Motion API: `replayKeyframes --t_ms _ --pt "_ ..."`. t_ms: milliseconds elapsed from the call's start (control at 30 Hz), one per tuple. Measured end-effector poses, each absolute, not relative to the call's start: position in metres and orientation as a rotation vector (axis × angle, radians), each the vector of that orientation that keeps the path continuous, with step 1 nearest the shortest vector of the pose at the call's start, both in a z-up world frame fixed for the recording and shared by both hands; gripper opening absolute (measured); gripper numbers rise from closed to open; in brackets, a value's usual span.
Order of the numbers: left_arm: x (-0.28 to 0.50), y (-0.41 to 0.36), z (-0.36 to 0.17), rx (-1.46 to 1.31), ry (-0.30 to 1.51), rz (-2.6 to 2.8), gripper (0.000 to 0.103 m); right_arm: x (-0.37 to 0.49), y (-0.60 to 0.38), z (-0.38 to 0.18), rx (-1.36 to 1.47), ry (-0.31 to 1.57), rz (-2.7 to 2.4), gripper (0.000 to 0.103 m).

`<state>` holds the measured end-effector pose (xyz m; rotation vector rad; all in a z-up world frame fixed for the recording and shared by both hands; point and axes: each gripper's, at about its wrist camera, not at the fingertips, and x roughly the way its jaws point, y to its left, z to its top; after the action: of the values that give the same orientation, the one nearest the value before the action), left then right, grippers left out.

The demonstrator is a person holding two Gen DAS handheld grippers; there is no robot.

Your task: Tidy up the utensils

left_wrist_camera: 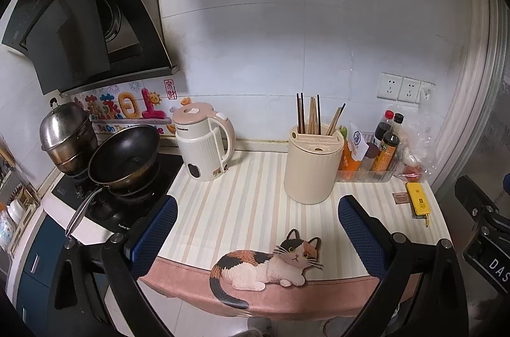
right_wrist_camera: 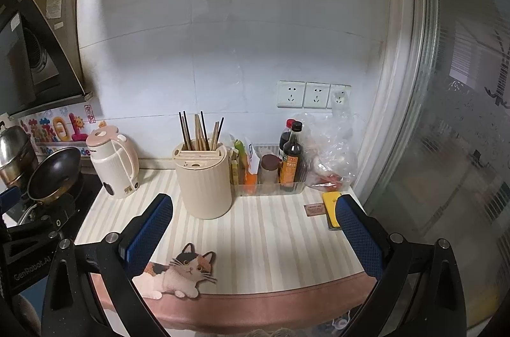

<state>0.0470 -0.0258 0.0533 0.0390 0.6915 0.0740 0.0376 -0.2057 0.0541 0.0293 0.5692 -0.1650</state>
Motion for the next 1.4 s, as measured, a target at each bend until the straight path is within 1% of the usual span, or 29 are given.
replayKeyframes --t_ms 1400 --pt "0.046 -0.026 0.045 0.041 0.711 0.058 0.103 0.042 -0.206 0.043 0.029 0.622 -0.16 0.103"
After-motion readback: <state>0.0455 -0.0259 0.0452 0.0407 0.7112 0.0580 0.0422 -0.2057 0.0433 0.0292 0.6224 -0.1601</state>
